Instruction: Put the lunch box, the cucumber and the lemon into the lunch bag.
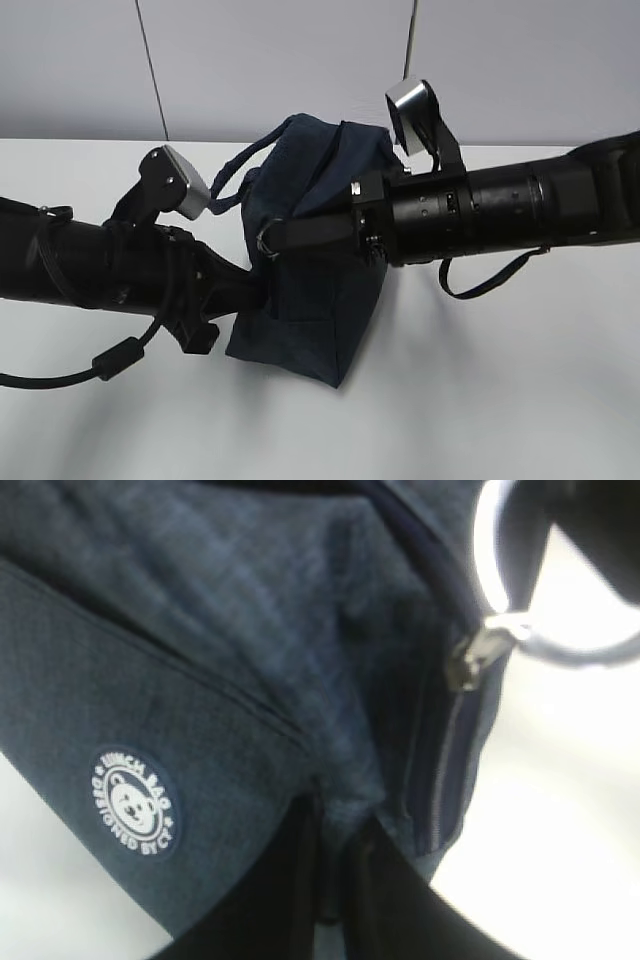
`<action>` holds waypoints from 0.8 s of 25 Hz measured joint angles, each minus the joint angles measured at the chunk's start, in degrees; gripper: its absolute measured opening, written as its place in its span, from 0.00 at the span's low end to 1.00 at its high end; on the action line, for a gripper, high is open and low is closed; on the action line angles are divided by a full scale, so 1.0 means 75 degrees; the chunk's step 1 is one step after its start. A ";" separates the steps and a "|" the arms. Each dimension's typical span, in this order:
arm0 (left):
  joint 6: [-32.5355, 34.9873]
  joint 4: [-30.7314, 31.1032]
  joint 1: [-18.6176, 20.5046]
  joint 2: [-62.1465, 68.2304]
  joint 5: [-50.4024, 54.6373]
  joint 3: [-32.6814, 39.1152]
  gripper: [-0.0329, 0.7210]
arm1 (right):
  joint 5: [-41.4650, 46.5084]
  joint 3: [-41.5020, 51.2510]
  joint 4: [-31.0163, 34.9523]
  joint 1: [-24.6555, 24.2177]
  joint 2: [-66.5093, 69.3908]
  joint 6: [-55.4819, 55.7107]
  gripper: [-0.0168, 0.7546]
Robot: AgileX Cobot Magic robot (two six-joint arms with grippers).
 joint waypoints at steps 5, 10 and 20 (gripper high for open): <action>0.0000 -0.0110 0.0000 0.0000 -0.0020 0.0145 0.04 | 0.0000 -0.0561 -0.0119 0.0000 0.0000 0.0206 0.02; 0.0000 -0.0110 0.0000 0.0000 -0.0020 0.0211 0.04 | 0.0000 -0.0903 -0.0174 0.0000 0.0000 0.0301 0.02; -0.0004 -0.0096 0.0000 0.0016 0.0042 0.0223 0.04 | -0.0592 -0.1485 -0.0017 0.0000 0.0000 0.0324 0.02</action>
